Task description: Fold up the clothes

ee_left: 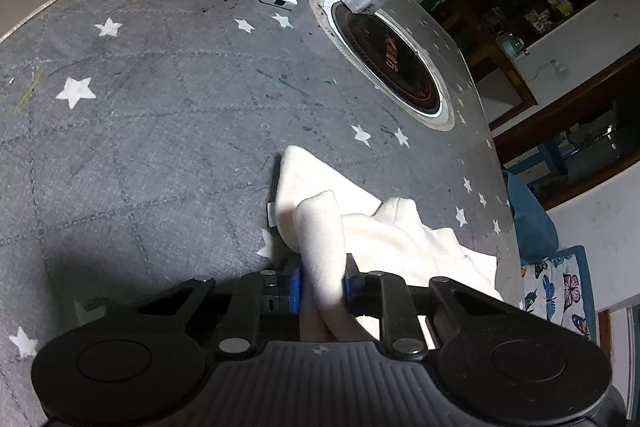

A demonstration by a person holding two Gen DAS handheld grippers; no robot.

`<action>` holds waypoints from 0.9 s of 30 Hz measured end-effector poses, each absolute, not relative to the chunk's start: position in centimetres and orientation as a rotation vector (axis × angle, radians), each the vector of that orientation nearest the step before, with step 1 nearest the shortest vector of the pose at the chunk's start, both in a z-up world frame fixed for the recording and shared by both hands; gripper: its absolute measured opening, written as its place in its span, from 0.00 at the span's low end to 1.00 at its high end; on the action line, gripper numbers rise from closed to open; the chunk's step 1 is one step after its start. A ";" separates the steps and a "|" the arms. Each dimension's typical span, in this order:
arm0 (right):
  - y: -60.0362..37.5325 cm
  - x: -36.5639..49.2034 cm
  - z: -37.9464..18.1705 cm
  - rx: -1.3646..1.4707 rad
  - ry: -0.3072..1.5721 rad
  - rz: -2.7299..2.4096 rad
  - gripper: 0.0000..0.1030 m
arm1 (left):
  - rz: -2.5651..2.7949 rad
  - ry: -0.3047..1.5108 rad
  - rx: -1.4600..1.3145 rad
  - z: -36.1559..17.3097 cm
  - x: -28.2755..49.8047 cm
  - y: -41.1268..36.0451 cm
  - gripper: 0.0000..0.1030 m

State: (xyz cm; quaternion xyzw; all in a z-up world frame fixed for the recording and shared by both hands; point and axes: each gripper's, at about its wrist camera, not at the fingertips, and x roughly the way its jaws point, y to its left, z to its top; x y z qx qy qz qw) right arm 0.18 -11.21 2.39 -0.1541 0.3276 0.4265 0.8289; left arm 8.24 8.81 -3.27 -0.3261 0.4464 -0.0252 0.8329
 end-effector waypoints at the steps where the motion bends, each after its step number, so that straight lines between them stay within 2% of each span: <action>1: -11.7 0.3 2.3 -0.325 0.698 0.892 0.21 | -0.054 0.946 -0.689 -3.3 8.2 8.8 0.21; 4: -13.3 0.8 2.2 -0.314 0.713 0.851 0.26 | -0.053 0.946 -0.688 -3.2 8.2 8.8 0.21; 14: -21.0 5.1 0.4 -0.232 0.783 0.572 0.30 | -0.050 0.944 -0.686 -3.2 8.1 8.7 0.21; 19: -24.6 7.3 -0.3 -0.164 0.801 0.438 0.37 | -0.046 0.941 -0.668 -3.1 8.1 8.4 0.21; 23: -27.1 8.7 -0.9 -0.070 0.825 0.388 0.50 | -0.042 0.940 -0.653 -3.1 8.1 8.3 0.21; 27: -28.1 9.8 -1.6 -0.003 0.846 0.373 0.50 | -0.039 0.940 -0.637 -3.0 8.1 8.0 0.21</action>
